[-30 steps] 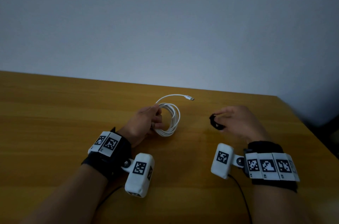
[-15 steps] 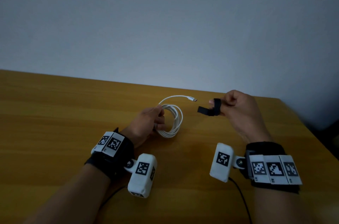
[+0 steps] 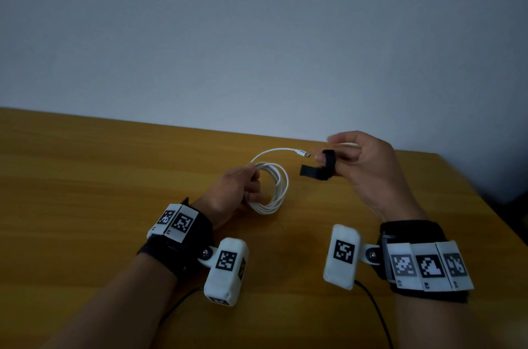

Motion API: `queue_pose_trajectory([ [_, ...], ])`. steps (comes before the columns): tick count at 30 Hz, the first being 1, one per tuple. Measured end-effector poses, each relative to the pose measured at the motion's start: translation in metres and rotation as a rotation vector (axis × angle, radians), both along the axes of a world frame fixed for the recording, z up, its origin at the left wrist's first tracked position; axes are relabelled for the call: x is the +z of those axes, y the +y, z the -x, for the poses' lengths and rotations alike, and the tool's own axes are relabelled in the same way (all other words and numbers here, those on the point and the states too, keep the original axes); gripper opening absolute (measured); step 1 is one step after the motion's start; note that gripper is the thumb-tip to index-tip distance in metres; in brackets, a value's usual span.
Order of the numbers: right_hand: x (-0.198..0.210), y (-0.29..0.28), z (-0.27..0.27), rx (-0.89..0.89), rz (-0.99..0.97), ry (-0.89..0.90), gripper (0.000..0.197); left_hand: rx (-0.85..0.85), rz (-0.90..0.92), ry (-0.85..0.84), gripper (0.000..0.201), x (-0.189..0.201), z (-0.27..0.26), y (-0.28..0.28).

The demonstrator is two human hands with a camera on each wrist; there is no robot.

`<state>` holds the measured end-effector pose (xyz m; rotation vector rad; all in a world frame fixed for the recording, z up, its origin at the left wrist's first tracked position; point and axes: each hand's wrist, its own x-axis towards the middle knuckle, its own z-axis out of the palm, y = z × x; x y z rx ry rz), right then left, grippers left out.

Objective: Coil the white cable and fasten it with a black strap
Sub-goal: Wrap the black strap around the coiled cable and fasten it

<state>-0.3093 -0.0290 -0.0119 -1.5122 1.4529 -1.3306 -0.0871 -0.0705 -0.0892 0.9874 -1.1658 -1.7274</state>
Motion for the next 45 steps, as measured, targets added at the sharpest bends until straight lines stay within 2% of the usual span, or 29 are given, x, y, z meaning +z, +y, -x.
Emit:
queue_pose_trajectory([
  [10,-0.002,0.001,-0.002,-0.033,0.065,-0.151,0.017,0.0,-0.006,-0.006,0.032,-0.002,0.0,-0.002],
  [16,-0.007,-0.001,-0.005,0.013,0.087,-0.193,0.018,0.005,-0.014,-0.001,0.032,-0.002,0.0,-0.002],
  [17,-0.007,-0.001,-0.006,0.023,0.079,-0.197,0.021,0.007,-0.016,0.002,0.032,-0.002,0.0,-0.002],
  [20,-0.005,-0.001,-0.006,0.047,-0.003,-0.153,0.049,0.004,-0.014,0.006,0.032,-0.002,0.0,-0.002],
  [26,-0.001,-0.001,-0.011,-0.003,0.026,0.062,0.049,0.009,-0.005,0.0,0.031,-0.003,0.0,-0.002],
  [32,0.008,0.007,-0.032,0.123,0.034,0.161,0.07,0.002,-0.001,-0.012,0.031,-0.001,0.0,-0.001],
  [36,0.006,0.008,-0.041,0.189,0.031,0.165,0.059,0.007,-0.003,-0.01,0.03,-0.002,0.0,-0.002],
  [41,-0.001,0.004,-0.044,0.176,0.048,0.124,0.044,0.001,-0.003,-0.008,0.031,-0.002,0.0,-0.002],
  [45,-0.001,0.005,-0.047,0.154,0.054,0.106,0.043,0.003,-0.003,-0.001,0.031,-0.002,0.001,-0.002],
])
